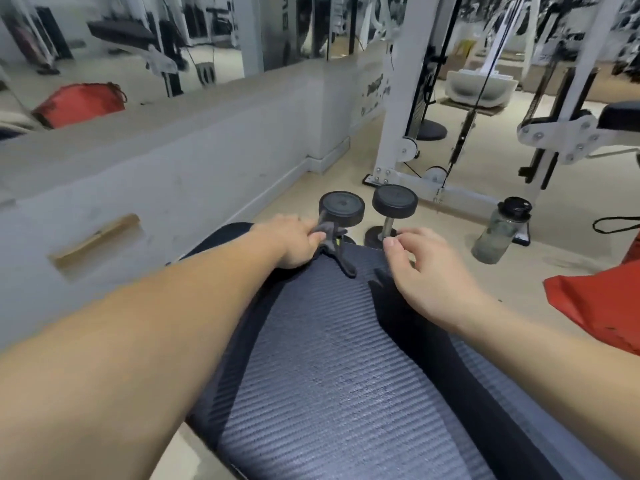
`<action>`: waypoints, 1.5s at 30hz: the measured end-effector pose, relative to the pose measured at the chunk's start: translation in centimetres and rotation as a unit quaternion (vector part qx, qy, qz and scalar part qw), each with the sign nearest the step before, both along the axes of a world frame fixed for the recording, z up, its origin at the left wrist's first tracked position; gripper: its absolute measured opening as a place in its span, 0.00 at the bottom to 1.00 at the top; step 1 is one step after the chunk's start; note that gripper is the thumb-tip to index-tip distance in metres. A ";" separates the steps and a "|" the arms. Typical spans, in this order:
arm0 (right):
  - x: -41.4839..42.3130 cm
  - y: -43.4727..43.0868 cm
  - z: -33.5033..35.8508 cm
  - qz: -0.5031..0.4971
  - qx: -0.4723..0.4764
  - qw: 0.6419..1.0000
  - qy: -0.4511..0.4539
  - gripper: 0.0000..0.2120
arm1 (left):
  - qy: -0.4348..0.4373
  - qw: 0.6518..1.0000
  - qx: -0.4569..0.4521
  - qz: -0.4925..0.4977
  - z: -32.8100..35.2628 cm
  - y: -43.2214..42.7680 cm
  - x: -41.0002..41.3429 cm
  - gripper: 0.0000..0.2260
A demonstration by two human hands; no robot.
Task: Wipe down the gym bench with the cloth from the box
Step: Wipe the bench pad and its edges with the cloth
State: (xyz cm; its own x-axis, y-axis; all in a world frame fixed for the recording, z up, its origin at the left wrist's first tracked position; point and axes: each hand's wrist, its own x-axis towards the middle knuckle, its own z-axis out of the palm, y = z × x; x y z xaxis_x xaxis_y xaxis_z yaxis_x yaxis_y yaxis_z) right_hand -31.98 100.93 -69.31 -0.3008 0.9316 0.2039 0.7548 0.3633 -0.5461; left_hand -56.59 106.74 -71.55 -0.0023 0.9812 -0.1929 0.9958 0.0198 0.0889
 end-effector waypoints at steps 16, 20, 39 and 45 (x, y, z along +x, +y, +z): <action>-12.8 -9.6 1.4 0.115 -0.027 0.991 -0.064 0.19 | -0.096 0.964 0.107 0.225 -3.2 -16.1 -15.0 0.09; -10.5 -14.0 2.2 0.125 -0.046 0.990 -0.040 0.19 | -0.061 0.958 0.108 0.260 -1.9 -22.5 -13.3 0.08; 10.6 -27.3 1.4 -0.046 -0.294 0.951 0.088 0.18 | -0.365 0.854 0.191 0.317 0.3 -37.3 20.9 0.11; 19.3 -29.5 0.3 -0.181 -0.260 0.945 0.078 0.15 | -0.442 0.854 0.165 0.221 -0.2 -37.9 33.3 0.12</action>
State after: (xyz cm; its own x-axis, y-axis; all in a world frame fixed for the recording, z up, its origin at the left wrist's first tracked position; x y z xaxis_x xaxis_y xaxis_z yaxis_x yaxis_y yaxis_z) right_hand -12.66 71.43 -68.98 0.0524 0.9545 -0.2937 0.6734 -0.2510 -0.6953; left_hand -23.31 68.84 -71.76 -0.3824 0.9237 -0.0237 0.4393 0.2042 0.8748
